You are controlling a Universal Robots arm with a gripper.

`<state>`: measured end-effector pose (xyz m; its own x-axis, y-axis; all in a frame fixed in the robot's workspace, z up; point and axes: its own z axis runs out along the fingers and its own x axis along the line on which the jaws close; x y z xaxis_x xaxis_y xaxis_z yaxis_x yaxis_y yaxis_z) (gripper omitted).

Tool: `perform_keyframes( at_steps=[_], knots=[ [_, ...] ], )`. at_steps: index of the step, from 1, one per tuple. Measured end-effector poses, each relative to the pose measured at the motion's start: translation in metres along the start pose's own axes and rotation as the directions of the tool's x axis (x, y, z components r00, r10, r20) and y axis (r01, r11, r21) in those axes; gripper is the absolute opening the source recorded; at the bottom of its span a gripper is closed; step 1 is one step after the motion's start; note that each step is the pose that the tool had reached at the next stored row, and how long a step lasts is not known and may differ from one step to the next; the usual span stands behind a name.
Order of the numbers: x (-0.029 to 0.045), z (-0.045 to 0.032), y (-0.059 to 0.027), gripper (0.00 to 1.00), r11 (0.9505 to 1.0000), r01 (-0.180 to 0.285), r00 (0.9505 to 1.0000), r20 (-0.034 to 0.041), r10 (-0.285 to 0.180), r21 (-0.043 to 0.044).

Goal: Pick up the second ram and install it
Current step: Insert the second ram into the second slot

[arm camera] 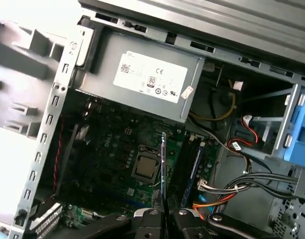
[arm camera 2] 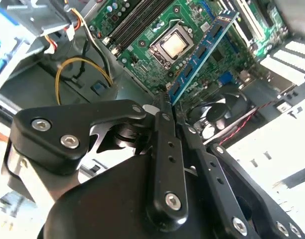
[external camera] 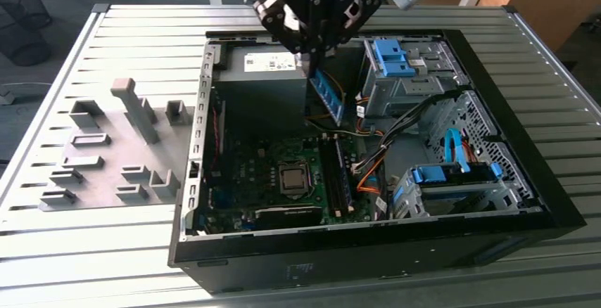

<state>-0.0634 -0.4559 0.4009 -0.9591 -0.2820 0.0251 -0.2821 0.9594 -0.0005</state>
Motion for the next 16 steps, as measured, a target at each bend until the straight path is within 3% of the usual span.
perform_keyframes(
  at_steps=[3,7,11,15,16],
  knots=[
    [0.0000,0.0015,0.0000,0.14,0.9986,-0.054,0.9986,0.0000,0.054,-0.0004],
    [-0.0001,0.0036,0.0000,0.14,0.9919,-0.127,0.9919,0.0001,0.127,-0.0008],
    [-0.0001,0.0057,0.0000,0.14,0.9800,-0.199,0.9800,0.0002,0.199,-0.0008],
    [-0.0002,0.0076,0.0000,0.14,0.9645,-0.264,0.9645,0.0004,0.264,-0.0002],
    [-0.0002,0.0076,-0.0001,0.14,0.9634,-0.268,0.9634,0.0004,0.268,-0.0002]
  ],
)
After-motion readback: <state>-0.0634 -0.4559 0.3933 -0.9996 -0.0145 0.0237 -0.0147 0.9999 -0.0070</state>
